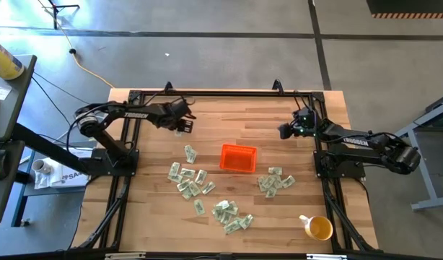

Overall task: Pick and place Stevia / Truvia into bins
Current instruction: Put the white stevia packet into the orange bin

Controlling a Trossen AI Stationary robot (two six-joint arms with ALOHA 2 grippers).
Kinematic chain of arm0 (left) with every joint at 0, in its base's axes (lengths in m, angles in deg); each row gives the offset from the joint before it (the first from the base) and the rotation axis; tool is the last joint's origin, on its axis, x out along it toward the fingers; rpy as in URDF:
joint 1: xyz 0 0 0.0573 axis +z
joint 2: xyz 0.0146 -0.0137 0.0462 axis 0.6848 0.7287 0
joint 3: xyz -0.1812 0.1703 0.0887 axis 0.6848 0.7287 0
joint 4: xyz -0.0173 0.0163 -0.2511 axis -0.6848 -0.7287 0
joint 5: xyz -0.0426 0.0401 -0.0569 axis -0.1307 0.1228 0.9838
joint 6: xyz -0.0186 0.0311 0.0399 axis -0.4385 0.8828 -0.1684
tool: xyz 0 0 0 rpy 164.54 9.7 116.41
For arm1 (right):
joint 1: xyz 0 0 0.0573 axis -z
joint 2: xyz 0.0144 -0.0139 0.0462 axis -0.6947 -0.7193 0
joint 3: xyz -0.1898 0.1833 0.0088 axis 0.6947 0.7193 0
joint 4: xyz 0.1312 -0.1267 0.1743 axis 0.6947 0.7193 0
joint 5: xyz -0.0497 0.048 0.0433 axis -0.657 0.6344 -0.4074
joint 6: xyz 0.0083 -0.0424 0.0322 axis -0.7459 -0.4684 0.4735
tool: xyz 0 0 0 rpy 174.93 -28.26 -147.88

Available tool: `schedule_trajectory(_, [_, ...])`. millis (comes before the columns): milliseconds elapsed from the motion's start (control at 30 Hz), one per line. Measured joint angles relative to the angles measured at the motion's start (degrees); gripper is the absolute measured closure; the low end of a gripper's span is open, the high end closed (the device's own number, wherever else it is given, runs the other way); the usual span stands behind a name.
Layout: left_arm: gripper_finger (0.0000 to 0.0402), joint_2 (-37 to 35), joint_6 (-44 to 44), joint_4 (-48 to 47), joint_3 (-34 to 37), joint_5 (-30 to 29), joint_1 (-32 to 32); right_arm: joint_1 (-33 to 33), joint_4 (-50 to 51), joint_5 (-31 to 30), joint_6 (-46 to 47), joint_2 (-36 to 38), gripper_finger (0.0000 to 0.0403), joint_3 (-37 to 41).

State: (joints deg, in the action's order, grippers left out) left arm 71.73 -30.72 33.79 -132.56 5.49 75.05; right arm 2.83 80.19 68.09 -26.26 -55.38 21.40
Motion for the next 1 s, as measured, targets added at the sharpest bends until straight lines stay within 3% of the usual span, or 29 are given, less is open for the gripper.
schedule_trajectory(267, [0.0214, 0.29, -1.45, -0.81, -0.02, -1.75, -1.46, 0.0, 1.68, 0.02, -0.07, 0.0, 0.0194, 0.02])
schedule_trajectory(733, [0.0366, 0.36, -1.13, 1.26, 0.18, -0.05, -1.53, 0.02, 3.25, 0.22, 1.9, -0.02, 0.0194, 0.02])
schedule_trajectory(1000, [0.0339, 0.4, -1.13, 1.5, 0.2, 0.2, -1.5, 0.0, 4.12, -0.04, 1.9, -0.01, 0.0194, 0.02])
